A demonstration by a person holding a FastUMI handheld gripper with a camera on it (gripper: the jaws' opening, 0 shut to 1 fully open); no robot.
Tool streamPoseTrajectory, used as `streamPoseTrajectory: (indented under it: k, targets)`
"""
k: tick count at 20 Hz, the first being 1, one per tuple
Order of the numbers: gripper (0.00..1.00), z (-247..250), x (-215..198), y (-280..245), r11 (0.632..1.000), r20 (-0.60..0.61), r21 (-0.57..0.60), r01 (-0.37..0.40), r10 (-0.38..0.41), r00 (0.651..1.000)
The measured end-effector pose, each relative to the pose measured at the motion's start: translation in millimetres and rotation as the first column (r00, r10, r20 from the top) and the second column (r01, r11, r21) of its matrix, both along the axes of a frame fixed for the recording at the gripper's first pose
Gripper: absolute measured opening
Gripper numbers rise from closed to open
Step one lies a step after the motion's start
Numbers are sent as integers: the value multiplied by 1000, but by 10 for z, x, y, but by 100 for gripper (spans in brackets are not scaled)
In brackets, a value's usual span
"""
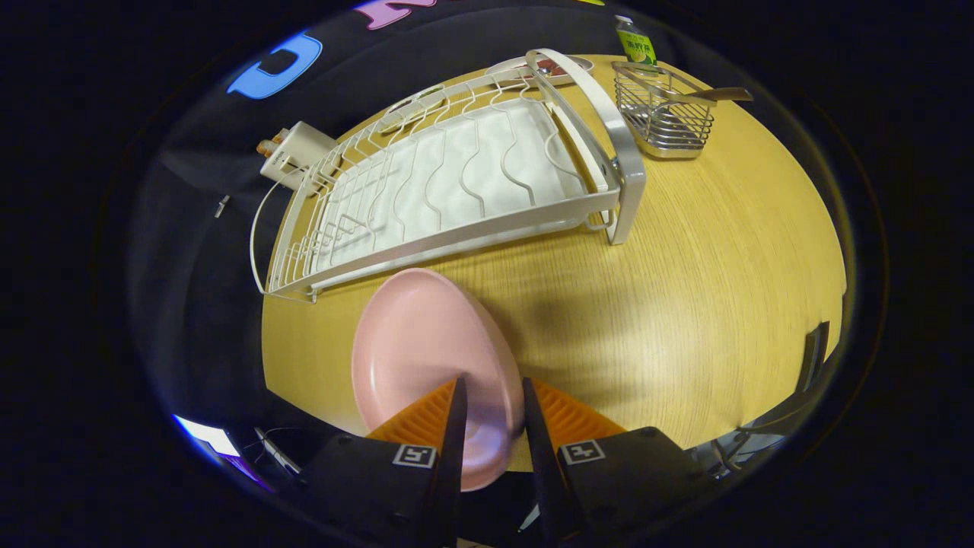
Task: Take the plate from the dish rack, then take the spoon from the basket and place it into the plate.
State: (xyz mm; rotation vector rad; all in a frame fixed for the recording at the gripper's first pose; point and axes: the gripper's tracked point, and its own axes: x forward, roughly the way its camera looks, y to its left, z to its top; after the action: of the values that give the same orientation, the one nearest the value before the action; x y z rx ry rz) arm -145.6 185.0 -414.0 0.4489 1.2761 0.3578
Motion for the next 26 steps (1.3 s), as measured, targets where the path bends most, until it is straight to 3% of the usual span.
streamPoseTrajectory:
  k: [2,5,7,9,13,16,18,23,26]
  targets:
    - [46,31,41,-15,1000,19,5,4,-4,1000]
    - [64,67,73,-79,1000,77,-11,-16,17,997]
    - [70,129,96,-166,999,136,-28,-29,32,990]
    - [70,302,149,-258,999,219,-22,-37,41,975]
    - [70,884,521,-729,999,440,-34,-10,24,897]
    - [70,1256,983,-1304,994,584,-87,69,-5,812]
    - [70,1328,1271,-1643,986,632,-124,114,-10,775]
    - [66,1033,1826,-2088,976,621,-156,151,-22,784]
    - [62,727,1998,-2201,970,608,-216,115,41,793]
